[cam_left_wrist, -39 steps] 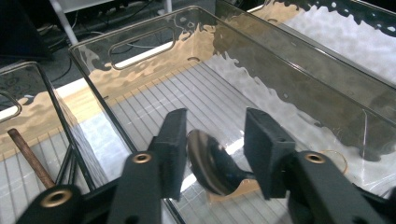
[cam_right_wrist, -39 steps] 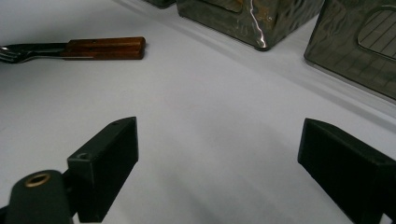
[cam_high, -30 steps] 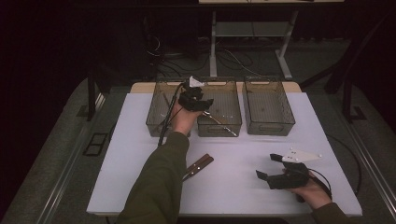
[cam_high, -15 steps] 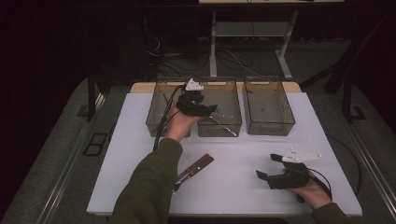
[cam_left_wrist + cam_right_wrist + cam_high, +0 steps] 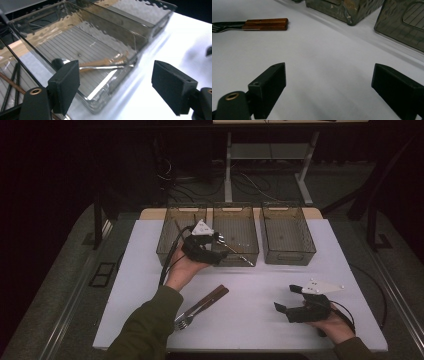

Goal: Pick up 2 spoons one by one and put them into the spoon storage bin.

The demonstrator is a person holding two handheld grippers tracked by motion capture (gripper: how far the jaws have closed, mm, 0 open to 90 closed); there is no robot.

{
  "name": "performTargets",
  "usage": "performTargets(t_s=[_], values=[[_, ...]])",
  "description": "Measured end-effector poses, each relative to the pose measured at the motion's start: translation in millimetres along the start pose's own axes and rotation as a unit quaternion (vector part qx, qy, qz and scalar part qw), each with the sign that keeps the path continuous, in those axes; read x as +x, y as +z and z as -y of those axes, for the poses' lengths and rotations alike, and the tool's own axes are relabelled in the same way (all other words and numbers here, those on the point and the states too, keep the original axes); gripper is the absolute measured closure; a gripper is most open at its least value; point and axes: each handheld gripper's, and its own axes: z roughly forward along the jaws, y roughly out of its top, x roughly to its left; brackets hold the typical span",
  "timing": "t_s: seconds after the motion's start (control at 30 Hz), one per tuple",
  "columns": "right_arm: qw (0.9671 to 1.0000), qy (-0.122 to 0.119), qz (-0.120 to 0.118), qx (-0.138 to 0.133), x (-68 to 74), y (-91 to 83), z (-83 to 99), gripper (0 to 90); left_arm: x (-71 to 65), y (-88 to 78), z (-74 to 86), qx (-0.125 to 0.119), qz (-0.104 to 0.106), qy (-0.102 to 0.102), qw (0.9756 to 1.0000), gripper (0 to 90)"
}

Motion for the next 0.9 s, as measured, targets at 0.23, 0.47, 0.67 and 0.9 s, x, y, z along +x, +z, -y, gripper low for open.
performTargets(t_s=[0.23, 0.47, 0.67, 0.9], values=[[1.0, 0.004, 0.0, 0.002, 0.3, 0.0, 0.2, 12.2, -13.6, -12.3, 25.4, -0.007, 0.017, -0.006, 0.9998, 19.1], [1.0, 0.003, 0.002, 0.002, -0.8, 0.6, 0.4, 12.2, -25.3, -22.1, 43.3, -0.012, 0.024, -0.003, 0.9996, 18.9], [1.0, 0.004, 0.003, 0.001, -1.1, 0.7, 0.4, 12.2, -35.7, -28.9, 65.4, 0.001, 0.028, 0.0, 0.9996, 18.9], [1.0, 0.004, 0.006, 0.002, -1.4, 0.0, 0.7, 12.2, -43.8, -38.5, 85.5, 0.009, 0.035, -0.006, 0.9993, 19.8]])
